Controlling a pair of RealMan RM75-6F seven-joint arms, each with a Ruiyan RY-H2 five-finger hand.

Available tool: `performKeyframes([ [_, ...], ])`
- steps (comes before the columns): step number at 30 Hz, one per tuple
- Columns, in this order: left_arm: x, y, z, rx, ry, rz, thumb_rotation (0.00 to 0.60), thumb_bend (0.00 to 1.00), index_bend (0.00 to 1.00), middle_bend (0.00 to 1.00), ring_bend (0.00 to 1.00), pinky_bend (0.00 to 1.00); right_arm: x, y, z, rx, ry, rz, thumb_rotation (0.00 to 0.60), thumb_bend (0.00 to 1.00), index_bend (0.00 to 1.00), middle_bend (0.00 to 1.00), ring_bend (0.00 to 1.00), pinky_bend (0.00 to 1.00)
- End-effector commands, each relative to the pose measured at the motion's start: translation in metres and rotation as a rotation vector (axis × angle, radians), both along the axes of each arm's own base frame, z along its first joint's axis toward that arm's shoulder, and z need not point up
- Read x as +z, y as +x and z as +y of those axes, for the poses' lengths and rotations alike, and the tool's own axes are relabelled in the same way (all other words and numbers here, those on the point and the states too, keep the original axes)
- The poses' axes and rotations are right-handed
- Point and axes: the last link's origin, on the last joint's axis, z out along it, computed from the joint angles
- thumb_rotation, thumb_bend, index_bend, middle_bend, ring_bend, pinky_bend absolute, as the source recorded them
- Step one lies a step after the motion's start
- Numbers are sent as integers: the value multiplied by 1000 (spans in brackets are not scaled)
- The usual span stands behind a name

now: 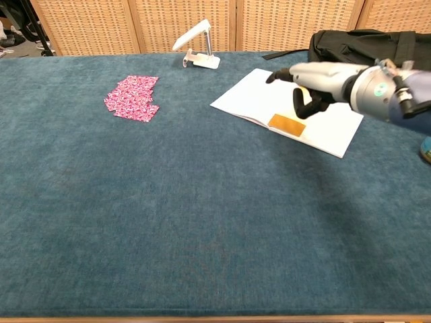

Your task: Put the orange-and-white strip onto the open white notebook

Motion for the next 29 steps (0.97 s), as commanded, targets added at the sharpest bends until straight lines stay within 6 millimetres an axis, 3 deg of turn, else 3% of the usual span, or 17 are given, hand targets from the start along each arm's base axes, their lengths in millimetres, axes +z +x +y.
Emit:
performKeyframes([
  [1, 3, 0, -1, -2, 14, -2, 600, 0, 0, 0, 0, 0, 41, -3, 24, 66, -44, -127, 600, 726, 49, 0, 0, 0],
  [4, 4, 0, -2, -3, 22, 0, 600, 0, 0, 0, 0, 0, 58, -17, 40, 121, -71, -145, 600, 279, 49, 0, 0, 0],
  [7, 4, -1, -2, -4, 30, 4, 600, 0, 0, 0, 0, 0, 73, -34, 53, 172, -117, -157, 600, 28, 49, 0, 0, 0],
  [11, 4, 0, -3, -9, 43, 13, 600, 0, 0, 0, 0, 0, 92, -63, 75, 225, -181, -175, 600, 0, 50, 0, 0, 0],
  [12, 3, 0, -3, -11, 48, 20, 600, 0, 0, 0, 0, 0, 105, -87, 90, 206, -225, -162, 600, 0, 50, 0, 0, 0],
  [14, 2, 1, -3, -11, 61, 32, 600, 0, 0, 0, 0, 0, 115, -112, 111, 215, -260, -178, 600, 0, 49, 0, 0, 0],
  [17, 0, 0, -3, -7, 80, 48, 600, 0, 0, 0, 0, 0, 122, -138, 133, 189, -303, -194, 600, 0, 50, 0, 0, 0],
  [22, 1, 0, -2, -4, 111, 58, 600, 0, 0, 0, 0, 0, 131, -160, 163, 148, -399, -221, 600, 0, 49, 0, 0, 0],
  [29, 2, -1, -2, -4, 129, 62, 600, 0, 0, 0, 0, 0, 139, -169, 183, 87, -465, -217, 600, 0, 10, 0, 0, 0],
])
